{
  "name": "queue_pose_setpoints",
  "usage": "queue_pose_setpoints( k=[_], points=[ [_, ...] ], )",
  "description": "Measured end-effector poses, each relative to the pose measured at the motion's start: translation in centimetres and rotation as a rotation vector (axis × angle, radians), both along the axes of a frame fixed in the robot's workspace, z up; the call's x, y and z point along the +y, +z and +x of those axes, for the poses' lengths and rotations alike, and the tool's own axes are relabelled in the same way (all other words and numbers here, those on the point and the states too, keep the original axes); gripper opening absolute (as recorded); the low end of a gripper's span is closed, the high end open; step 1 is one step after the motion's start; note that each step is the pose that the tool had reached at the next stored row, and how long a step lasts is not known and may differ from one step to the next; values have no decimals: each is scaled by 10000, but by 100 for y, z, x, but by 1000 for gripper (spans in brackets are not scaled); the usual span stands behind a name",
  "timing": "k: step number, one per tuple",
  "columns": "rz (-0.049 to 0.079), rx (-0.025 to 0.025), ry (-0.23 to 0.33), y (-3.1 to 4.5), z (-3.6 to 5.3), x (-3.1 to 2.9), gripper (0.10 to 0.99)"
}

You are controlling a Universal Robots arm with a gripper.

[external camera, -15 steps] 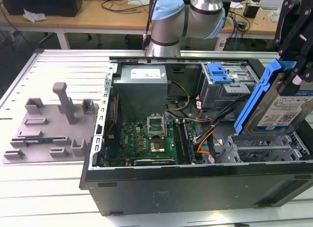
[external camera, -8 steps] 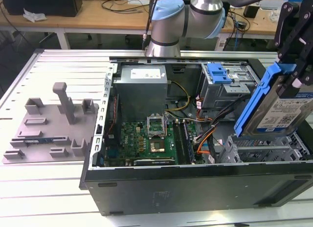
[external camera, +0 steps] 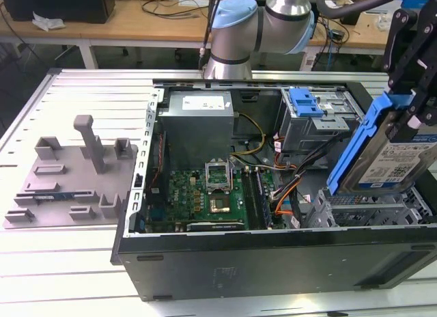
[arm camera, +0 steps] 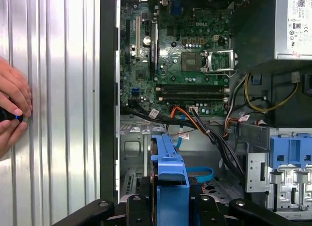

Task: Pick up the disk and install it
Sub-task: 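Insert the disk into the insertion slot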

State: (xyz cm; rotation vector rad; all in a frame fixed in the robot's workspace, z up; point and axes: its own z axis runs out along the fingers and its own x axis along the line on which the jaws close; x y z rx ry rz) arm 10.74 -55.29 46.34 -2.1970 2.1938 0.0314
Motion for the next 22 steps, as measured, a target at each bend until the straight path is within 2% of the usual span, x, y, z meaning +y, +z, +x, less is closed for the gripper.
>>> queue_pose_setpoints(
  k=[5,22],
  points=[
    [0,0,0,-40,2,-3,369],
    [0,0,-210,-81,3,-3,369]
  ],
)
